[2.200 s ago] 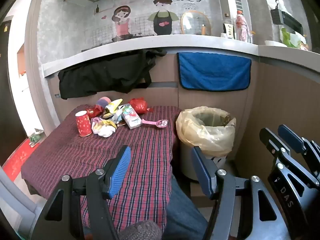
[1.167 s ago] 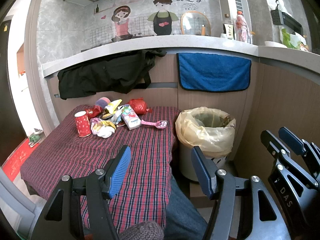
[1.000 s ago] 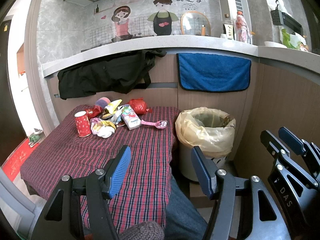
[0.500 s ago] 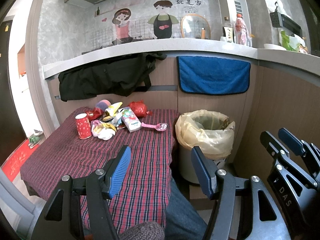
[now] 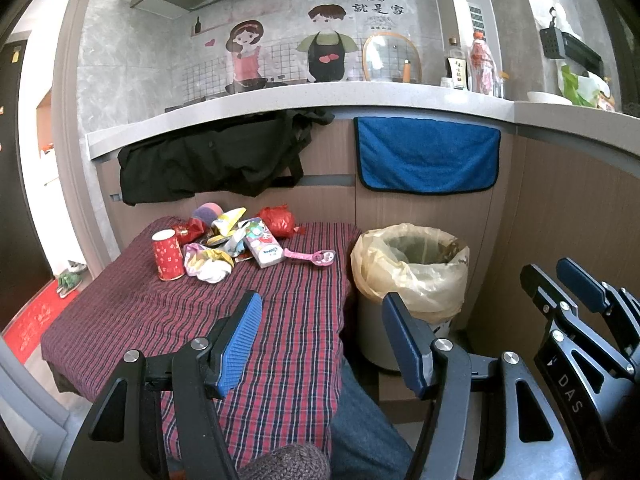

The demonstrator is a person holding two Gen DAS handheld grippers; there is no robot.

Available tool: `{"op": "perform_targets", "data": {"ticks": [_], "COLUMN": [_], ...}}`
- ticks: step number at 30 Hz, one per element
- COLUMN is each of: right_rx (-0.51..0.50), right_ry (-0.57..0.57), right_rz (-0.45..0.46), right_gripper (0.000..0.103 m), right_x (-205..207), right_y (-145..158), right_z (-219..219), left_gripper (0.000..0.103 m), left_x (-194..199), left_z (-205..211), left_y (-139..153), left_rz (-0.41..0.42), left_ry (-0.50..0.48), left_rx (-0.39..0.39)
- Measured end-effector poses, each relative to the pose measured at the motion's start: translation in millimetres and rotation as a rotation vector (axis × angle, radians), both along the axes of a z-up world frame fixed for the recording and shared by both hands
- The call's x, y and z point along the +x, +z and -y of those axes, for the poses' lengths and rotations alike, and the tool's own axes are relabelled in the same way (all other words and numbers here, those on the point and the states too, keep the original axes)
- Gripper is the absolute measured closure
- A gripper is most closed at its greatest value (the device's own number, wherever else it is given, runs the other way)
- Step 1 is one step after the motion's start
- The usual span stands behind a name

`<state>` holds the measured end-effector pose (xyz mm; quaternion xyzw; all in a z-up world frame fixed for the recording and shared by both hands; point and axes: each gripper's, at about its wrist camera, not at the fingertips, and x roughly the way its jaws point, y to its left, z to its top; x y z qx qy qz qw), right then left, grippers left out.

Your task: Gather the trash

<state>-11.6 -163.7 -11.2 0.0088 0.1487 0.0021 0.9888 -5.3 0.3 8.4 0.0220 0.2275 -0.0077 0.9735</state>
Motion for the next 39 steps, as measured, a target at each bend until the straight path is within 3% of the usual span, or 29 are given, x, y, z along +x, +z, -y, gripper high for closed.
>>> {"op": "perform_targets", "data": {"ticks": [30,39], "right_rx": [0.006,-0.001], "right_ry": [0.004,0.029], "right_rz": [-0.008,-0.008], "right_gripper": [0.064,0.064], "right_x": [0,20], "right_y": [-1,-3], "right_z": [-1,-5], "left_gripper": [0.040,0.040], "left_x": [-1,21], "left_z": [-3,-27], "left_y": [0,0], "left_rz": [0.003,-0.034], "left_ry": [0.003,0.013], "left_rx": [-0.005,-0.073]}}
